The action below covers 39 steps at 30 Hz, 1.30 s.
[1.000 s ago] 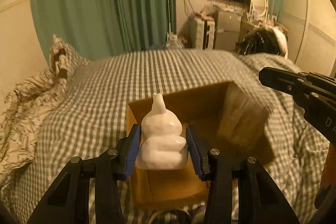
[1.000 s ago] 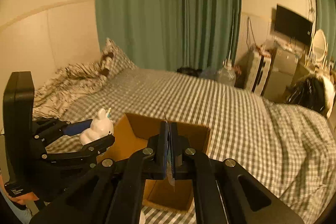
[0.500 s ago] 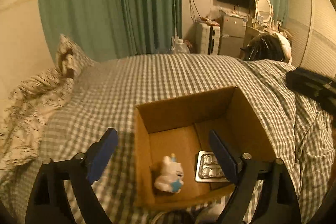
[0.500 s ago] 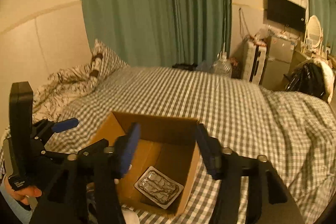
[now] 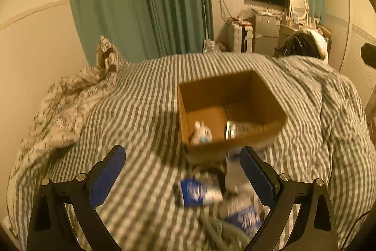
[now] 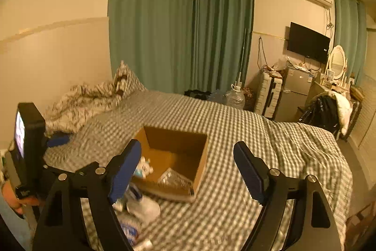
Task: Organize objects
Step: 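Move both grippers back to the remaining items on the bed, then grasp the pale green plastic clip with the left gripper while the right grasps the white toothpaste tube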
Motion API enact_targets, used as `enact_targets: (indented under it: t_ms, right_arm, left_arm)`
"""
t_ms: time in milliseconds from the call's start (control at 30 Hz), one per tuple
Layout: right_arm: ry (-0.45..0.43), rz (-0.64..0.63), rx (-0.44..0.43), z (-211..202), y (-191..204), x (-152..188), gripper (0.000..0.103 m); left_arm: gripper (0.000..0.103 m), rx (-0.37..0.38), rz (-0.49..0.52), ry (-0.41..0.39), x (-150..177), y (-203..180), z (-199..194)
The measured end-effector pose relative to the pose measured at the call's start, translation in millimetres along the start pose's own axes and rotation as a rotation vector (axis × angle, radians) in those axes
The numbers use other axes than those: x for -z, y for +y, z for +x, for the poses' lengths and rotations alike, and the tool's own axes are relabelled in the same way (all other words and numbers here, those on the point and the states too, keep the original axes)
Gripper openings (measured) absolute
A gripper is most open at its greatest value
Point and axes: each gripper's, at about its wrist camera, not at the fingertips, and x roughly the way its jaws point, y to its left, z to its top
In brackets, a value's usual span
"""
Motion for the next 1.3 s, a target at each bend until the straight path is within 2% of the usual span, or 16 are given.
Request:
enact_targets:
  t_ms: [167,400,533,667,733,767,833,867,900,933,1033,1133,1200,1300]
  right_arm:
    - [0.084,-0.016,0.007,3,18,53,0.081]
    - [0.228,0.006,0.015,38,37,129,0.081]
    - [0.302,0.05,-0.006,53,36,154,0.081]
    - [0.336,0.07,0.001,59,34,171,0.081]
    - [0.349,0.081,-0.002,62,34,174,0.081]
    - [0.354,0.082,-0.003,62,35,175,0.081]
    - [0.363,0.077,-0.001,63,38,177,0.081]
    - [0.368,0.074,0.001,63,39,178,0.081]
    - [0.374,0.073,0.001,63,40,179,0.081]
    - [0.378,0.073,-0.001,64,41,180,0.081]
    - [0.397,0.069,-0.013,66,47,182,0.081]
    - [0.419,0.067,-0.036,68,57,185,0.081]
    - [0.441,0.063,-0.059,73,67,188,0.081]
    - [0.488,0.061,-0.101,86,82,196,0.081]
  left_arm:
    - [0.1,0.011,0.01,0.064,50,-20,1]
    - [0.1,0.041,0.04,0.194,103,-53,32]
    - [0.1,0.059,0.051,0.228,118,-57,37]
    - [0.098,0.079,0.074,0.254,133,-63,41]
    - [0.083,0.072,0.102,0.267,138,-66,46]
    - [0.079,0.076,0.115,0.276,140,-67,48]
    - [0.061,0.106,0.127,0.289,143,-65,49]
    - [0.057,0.119,0.13,0.289,143,-64,48]
    - [0.046,0.123,0.135,0.288,142,-62,46]
    - [0.036,0.122,0.143,0.284,142,-60,44]
    - [0.018,0.086,0.156,0.262,140,-49,38]
    - [0.014,0.071,0.117,0.271,141,-30,41]
    - [0.014,0.114,0.056,0.284,141,-18,45]
    - [0.014,0.115,0.061,0.281,140,-19,49]
